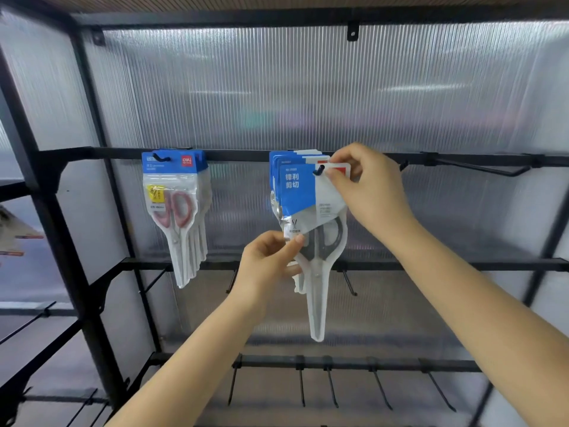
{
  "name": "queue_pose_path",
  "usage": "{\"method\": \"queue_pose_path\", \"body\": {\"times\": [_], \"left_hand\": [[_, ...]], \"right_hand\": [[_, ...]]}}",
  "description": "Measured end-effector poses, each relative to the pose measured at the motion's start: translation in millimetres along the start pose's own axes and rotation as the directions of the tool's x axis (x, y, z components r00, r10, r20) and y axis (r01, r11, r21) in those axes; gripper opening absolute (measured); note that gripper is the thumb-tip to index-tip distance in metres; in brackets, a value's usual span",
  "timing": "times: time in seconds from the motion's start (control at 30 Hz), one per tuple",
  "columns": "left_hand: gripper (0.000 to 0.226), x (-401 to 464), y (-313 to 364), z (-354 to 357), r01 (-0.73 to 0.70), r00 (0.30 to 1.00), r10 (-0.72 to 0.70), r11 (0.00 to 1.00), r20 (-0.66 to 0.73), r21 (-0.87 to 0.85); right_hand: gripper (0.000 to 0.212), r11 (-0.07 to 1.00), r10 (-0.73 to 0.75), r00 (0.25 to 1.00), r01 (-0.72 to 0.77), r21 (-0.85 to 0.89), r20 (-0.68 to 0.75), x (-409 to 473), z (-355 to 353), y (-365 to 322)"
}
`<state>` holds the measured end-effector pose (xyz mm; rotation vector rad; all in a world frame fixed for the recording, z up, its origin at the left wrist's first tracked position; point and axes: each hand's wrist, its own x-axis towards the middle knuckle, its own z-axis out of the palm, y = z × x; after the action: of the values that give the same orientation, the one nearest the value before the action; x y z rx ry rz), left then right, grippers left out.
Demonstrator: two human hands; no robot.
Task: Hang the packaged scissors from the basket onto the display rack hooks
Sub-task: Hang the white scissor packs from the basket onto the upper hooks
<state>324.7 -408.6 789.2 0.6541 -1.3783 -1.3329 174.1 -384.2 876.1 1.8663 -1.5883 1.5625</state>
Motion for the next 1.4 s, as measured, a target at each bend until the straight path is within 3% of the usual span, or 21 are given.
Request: {"method": "queue_pose_path", "body": {"times": [0.2,0.47,0.7,0.83,0.97,1.17,1.3,1.4], "left_hand": [[0.012,32.6,-8.2,-1.2,-0.007,0.991,0.034,0.979,-0.130,0.204],[0.015,52.2,-15.4,-1.6,-0.018,0.974,0.106,0.917,-0.201,0.398],[0.026,50.8,-12.5,0.7,-0.026,0.964,0.130,0.914,-0.232,0.404],[0.038,46.9,-5.1,-0.3,-0.091,0.950,0.243,0.816,-0.196,0.570],[0.056,39.3,6.0,-2.4,-0.232,0.912,0.407,0.621,-0.055,0.749],[0.038,13.1,10.2,13.3,-0.566,0.745,0.609,0.362,0.273,0.740],[0.037,-10.7,-13.8,44.2,-0.698,0.695,0.537,0.345,0.478,0.627],[0.043,-35.8,-42.0,74.3,-0.747,0.665,0.421,0.403,0.617,0.530]], "right_hand": [[0.025,0.980,-0.079,0.997,0.076,-0.184,-0.013,2.1,19.7,14.0],[0.047,0.837,-0.159,0.976,0.213,-0.505,0.147,3.3,41.6,36.6],[0.065,0.775,-0.110,0.967,0.228,-0.589,0.230,3.1,38.5,31.6],[0.059,0.766,-0.088,0.961,0.233,-0.600,0.261,0.4,29.0,21.7],[0.056,0.772,-0.046,0.975,0.174,-0.612,0.219,-15.6,18.0,11.6],[0.055,0.745,0.002,0.995,0.068,-0.664,0.104,-68.6,-8.4,10.2],[0.053,0.705,0.115,0.993,-0.063,-0.706,0.026,-119.8,-36.1,14.3],[0.050,0.645,0.222,0.974,-0.180,-0.743,-0.044,-166.6,-63.4,19.4]]}}
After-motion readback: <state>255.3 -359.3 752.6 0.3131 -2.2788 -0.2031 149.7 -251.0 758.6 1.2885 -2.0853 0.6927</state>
